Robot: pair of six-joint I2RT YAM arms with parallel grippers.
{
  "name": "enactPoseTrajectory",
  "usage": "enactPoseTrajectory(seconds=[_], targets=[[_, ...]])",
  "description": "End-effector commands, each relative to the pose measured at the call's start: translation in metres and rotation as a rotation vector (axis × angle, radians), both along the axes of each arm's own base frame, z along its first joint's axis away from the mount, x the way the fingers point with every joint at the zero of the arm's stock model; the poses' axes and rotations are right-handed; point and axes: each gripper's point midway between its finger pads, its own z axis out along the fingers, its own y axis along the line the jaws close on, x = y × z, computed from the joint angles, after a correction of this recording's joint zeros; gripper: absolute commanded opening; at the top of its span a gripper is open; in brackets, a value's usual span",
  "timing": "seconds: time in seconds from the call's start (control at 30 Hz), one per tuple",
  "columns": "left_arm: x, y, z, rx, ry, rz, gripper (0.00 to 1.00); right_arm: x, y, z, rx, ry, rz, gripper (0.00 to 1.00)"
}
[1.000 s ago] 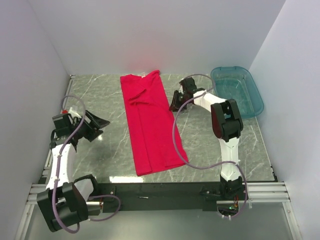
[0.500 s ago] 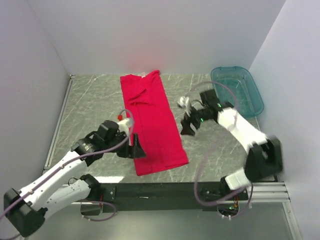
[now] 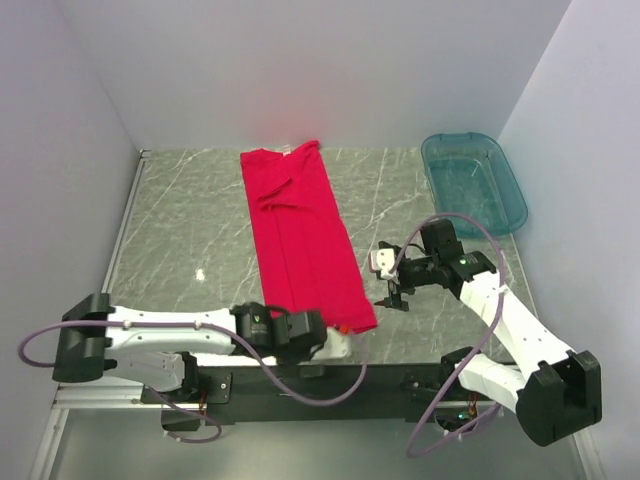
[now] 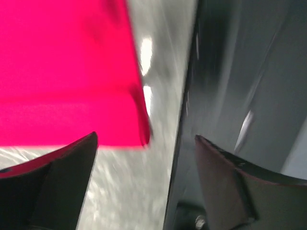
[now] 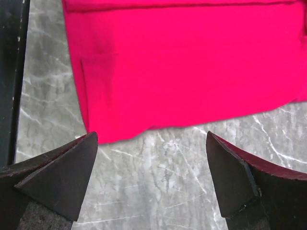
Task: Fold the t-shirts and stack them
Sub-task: Fold the tshirt
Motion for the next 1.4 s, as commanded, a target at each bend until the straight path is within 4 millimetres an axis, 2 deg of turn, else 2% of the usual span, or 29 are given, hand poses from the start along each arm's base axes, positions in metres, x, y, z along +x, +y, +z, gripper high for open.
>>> enactPoseTrajectory(seconds=[0.0,0.07,0.1,0.13,0.23,0.4,0.7,1.03,1.07,1.1,1.17,1.2,1.37], targets=[[0.002,0.021,-0.013,0.077,-0.093,-0.127,0.84,-0.005,0.004,0.007,0.039,-0.067,0.027,1.00],[-0.003,0.028,-0.025,0.082,-0.076,-0.138,0.76,-0.003,0.004,0.007,0.048,-0.073,0.016,1.00],[-0.001,0.026,-0.028,0.072,-0.082,-0.135,0.61,-0.003,0.004,0.006,0.048,-0.066,0.016,1.00],[-0.002,0.030,-0.036,0.097,-0.080,-0.139,0.58,-0.003,0.005,0.005,0.049,-0.057,0.016,0.99],[-0.001,0.028,-0.048,0.117,-0.078,-0.151,0.58,-0.004,0.008,0.008,0.060,-0.028,0.022,0.99],[-0.001,0.025,-0.056,0.110,-0.078,-0.155,0.59,0.000,0.006,0.006,0.048,-0.036,0.001,0.99],[0.018,0.030,-0.070,0.136,-0.186,-0.116,0.52,-0.009,-0.001,0.001,-0.004,-0.051,0.043,0.99],[0.015,0.032,-0.097,0.232,-0.147,-0.123,0.47,-0.011,-0.004,-0.002,-0.051,-0.078,0.053,0.99],[0.017,0.032,-0.098,0.237,-0.152,-0.119,0.44,-0.013,-0.004,-0.006,-0.060,-0.076,0.056,0.99],[0.016,0.033,-0.100,0.245,-0.149,-0.117,0.26,-0.012,-0.007,-0.009,-0.082,-0.085,0.056,0.99],[0.018,0.031,-0.099,0.252,-0.156,-0.108,0.06,-0.018,-0.005,-0.018,-0.111,-0.097,0.093,0.99],[0.019,0.032,-0.098,0.252,-0.158,-0.104,0.01,-0.020,-0.007,-0.024,-0.145,-0.107,0.104,0.98],[0.019,0.034,-0.086,0.210,-0.175,-0.095,0.01,-0.037,-0.006,-0.063,-0.291,-0.155,0.224,0.96]])
